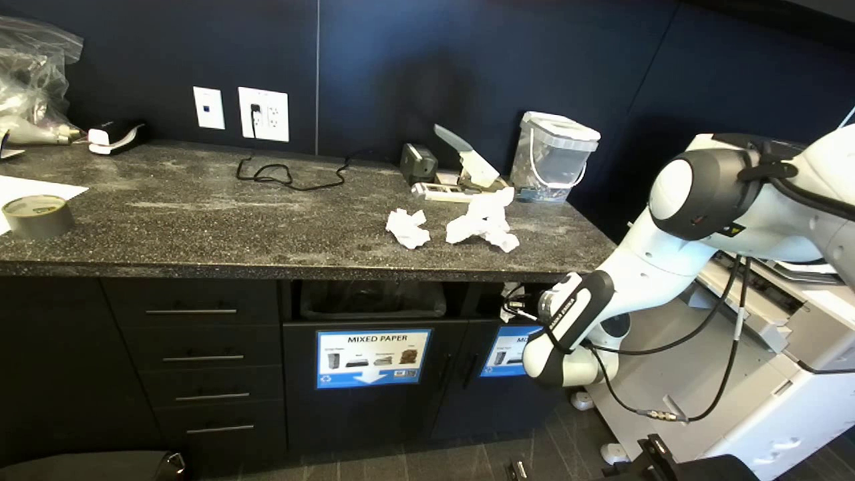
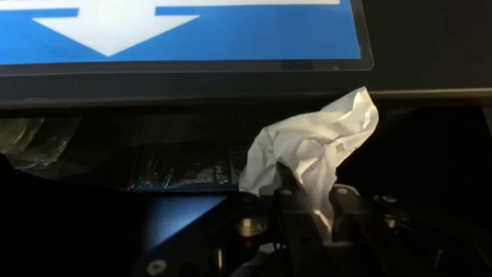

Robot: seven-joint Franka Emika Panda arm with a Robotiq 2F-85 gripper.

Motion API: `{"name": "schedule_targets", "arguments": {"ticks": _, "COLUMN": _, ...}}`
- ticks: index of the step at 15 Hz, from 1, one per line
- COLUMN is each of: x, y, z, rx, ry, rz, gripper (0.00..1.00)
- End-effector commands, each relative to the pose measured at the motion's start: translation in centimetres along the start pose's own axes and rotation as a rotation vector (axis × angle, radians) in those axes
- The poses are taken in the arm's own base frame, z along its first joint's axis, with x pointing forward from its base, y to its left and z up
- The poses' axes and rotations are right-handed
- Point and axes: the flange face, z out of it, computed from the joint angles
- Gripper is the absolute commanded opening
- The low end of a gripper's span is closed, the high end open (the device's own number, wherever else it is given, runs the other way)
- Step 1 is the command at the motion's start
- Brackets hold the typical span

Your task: Pick up the papers on the counter and throw them in the bin

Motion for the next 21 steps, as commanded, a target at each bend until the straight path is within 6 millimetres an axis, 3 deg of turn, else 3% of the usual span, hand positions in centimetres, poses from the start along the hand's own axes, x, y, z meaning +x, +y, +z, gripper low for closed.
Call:
{"name": "schedule_targets", "arguments": {"ticks": 1, "x": 0.1, "y": 0.1, "z": 1.5, "rx": 0.018, "ry": 0.062, "rz": 0.011, "gripper": 0.14}}
{"name": "schedule_targets", "arguments": {"ticks": 3, "x": 0.1, "y": 0.1, "z": 1.8, "rx": 0.027, "ry": 0.059, "rz": 0.008, "gripper": 0.13}}
{"name": "schedule_targets", "arguments": {"ticks": 4, "x": 0.0, "y": 0.1, "z": 2.0, "rx": 0.030, "ry": 0.052, "rz": 0.010, "gripper": 0.39}}
{"name": "schedule_targets", "arguments": {"ticks": 5, "x": -0.2, "y": -0.3, "z": 2.1, "rx": 0.033, "ry": 0.055, "rz": 0.004, "gripper": 0.40}}
{"name": "schedule_targets", "arguments": {"ticks": 7, "x": -0.1, "y": -0.1, "z": 2.2, "rx": 0.040, "ry": 0.057, "rz": 0.004, "gripper": 0.53}}
{"name": "schedule_targets", "arguments": {"ticks": 13, "x": -0.1, "y": 0.0, "z": 2.3, "rx": 0.039, "ry": 0.059, "rz": -0.001, "gripper": 0.99}}
{"name": "schedule_targets", "arguments": {"ticks": 21, "x": 1.3, "y": 0.4, "z": 1.5, "rx": -0.012, "ry": 0.016, "rz": -0.027, "gripper": 1.00}}
